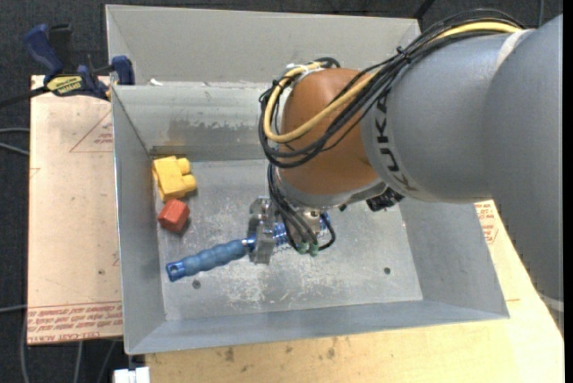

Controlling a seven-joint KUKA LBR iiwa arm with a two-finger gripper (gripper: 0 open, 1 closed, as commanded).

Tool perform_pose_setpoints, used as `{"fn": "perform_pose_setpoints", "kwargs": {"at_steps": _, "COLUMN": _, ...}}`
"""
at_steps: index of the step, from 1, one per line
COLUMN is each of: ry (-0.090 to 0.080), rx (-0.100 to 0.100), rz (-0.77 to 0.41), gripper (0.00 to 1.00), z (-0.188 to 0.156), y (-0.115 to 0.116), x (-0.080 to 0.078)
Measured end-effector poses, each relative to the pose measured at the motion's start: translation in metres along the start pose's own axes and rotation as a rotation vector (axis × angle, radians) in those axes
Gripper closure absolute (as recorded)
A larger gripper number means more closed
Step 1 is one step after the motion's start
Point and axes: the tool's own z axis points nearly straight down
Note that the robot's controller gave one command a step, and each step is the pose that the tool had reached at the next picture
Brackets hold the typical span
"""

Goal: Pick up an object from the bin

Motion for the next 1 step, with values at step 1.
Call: {"fn": "perform_pose_setpoints", "kwargs": {"at_steps": 1, "ry": -0.002, "rx": -0.001, "rz": 0.002, "gripper": 1.0, "z": -0.0941, "y": 0.0069, "x": -0.0015}}
